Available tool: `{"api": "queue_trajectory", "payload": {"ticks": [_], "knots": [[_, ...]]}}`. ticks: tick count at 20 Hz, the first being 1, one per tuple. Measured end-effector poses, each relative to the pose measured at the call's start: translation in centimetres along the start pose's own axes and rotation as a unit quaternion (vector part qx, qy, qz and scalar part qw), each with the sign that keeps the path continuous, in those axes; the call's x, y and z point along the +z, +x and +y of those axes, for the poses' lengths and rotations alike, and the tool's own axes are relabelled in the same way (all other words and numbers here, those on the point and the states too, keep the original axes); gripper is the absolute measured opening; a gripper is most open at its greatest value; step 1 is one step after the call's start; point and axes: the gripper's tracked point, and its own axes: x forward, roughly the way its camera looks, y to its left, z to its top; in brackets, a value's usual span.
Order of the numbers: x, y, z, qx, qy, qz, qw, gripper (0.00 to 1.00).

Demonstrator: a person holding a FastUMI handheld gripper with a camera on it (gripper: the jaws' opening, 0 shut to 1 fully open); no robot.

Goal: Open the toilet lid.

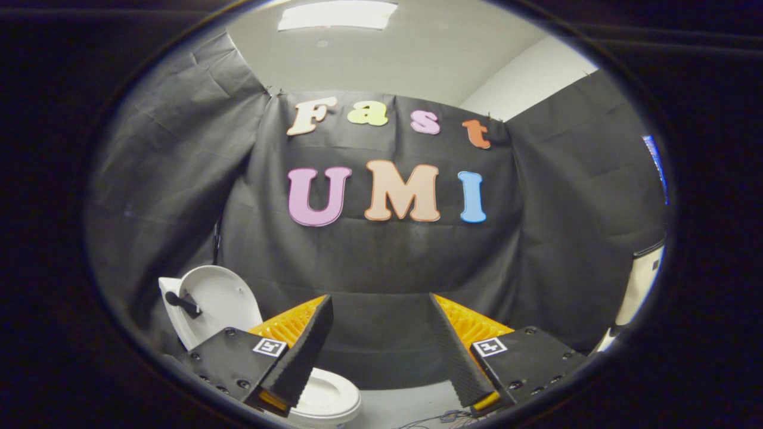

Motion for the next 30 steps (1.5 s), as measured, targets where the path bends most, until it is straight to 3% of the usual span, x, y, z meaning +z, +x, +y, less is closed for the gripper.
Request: {"api": "queue_trajectory", "payload": {"ticks": [4, 10, 20, 30], "knots": [[-2.3, 0.9, 0.2, 0.065, -0.046, 0.019, 0.997, 0.98], [-7.9, 1.1, -2.0, 0.103, -0.025, 0.084, 0.991, 0.98], [-13.9, 0.1, -5.3, 0.1, 0.026, 0.15, 0.983, 0.98], [-13.9, -0.6, -6.5, 0.094, 0.076, 0.156, 0.98, 0.96]]}}
